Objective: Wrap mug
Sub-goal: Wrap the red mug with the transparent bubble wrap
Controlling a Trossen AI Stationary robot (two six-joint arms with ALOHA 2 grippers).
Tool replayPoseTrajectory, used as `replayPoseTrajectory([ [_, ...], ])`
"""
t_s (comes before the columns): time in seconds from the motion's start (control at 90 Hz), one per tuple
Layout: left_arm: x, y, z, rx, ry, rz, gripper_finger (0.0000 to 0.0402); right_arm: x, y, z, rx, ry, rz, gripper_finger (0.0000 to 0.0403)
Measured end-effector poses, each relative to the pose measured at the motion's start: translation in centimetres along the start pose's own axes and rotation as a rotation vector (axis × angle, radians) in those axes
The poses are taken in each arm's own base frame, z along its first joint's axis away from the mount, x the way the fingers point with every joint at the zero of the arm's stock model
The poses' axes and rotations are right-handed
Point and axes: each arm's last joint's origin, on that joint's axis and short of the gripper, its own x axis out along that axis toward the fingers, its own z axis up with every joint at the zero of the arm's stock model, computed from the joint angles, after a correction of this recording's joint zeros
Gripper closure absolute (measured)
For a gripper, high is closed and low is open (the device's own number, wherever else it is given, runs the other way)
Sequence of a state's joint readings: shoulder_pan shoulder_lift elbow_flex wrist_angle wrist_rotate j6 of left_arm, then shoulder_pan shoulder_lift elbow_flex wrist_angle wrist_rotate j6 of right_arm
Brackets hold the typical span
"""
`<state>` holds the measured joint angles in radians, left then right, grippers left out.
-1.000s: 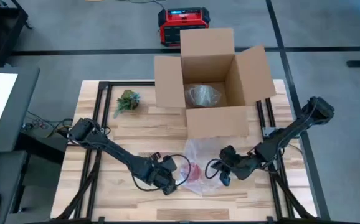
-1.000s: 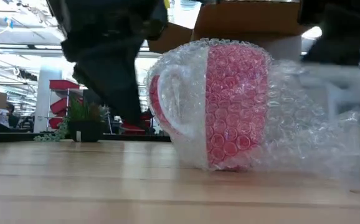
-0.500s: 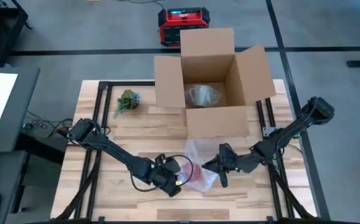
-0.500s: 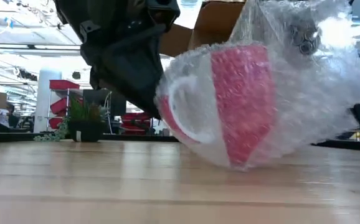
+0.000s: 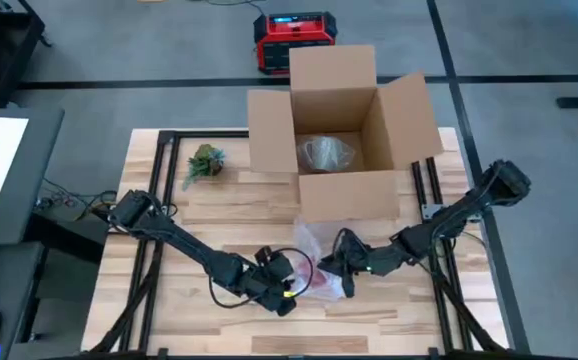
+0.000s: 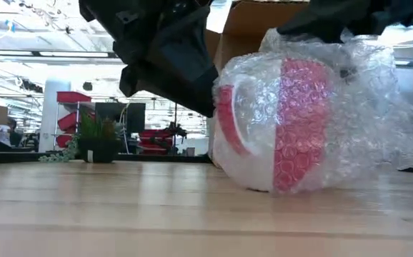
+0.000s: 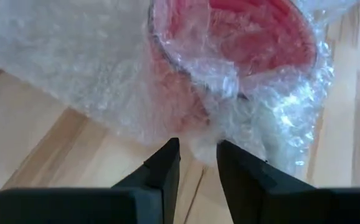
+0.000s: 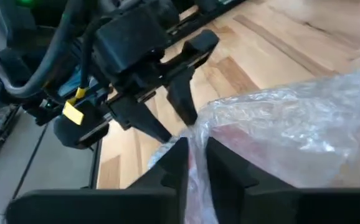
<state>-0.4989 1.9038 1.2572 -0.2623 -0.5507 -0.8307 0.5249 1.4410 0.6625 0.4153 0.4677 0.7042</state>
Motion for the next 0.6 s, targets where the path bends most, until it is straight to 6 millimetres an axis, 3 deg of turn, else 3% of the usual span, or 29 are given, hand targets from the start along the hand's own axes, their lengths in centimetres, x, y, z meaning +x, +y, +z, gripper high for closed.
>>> replayPoseTrajectory([
  [0.356, 0.7, 0.6, 1.3, 0.000, -0.083, 0.040, 0.0315, 1.1, 0.6, -0.8, -0.048, 0.025, 0.096, 0.0210],
  [0.6, 0.8, 0.6, 1.9, 0.020, -0.122, 0.037, 0.0315, 2.1, 0.4, -0.8, -0.041, 0.027, 0.178, 0.0175],
])
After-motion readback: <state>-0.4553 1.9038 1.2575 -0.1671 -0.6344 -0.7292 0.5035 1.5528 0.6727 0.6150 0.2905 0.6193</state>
